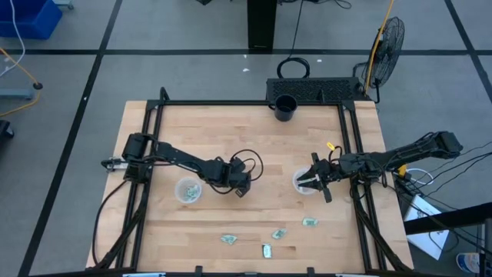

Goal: Pick and place items into bin
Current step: Put the stevia packet into the left transparent bin

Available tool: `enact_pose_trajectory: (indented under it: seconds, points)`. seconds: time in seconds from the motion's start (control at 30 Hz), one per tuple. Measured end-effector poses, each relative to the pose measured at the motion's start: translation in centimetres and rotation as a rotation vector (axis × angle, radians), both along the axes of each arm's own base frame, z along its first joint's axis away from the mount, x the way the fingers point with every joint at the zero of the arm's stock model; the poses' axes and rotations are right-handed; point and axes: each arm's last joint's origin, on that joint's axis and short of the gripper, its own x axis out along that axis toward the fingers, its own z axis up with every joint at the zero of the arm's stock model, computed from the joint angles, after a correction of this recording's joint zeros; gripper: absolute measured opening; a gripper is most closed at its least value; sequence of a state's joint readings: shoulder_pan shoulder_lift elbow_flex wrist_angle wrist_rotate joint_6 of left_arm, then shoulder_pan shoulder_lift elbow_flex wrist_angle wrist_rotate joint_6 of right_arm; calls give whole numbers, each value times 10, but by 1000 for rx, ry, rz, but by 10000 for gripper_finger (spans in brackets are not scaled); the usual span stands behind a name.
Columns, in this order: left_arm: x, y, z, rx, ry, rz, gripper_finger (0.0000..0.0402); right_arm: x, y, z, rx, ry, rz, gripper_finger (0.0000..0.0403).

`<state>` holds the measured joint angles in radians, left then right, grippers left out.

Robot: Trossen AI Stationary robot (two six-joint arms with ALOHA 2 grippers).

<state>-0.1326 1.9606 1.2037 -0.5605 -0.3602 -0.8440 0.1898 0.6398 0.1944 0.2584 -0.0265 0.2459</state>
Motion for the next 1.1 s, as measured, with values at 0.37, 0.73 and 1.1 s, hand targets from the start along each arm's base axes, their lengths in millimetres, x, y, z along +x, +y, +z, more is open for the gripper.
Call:
enact_pose_trajectory:
  seconds: [0.37,0.73,1.1]
  points:
    - [0,0,13,-11,-36,2,4,0,0,1,1,-7,0,89]
    - [-53,-27,96,-10,-59,144,2,0,0,1,3,-6,0,89]
    - [-106,-84,100,-18,50,345,1,0,0,1,0,-14,-1,89]
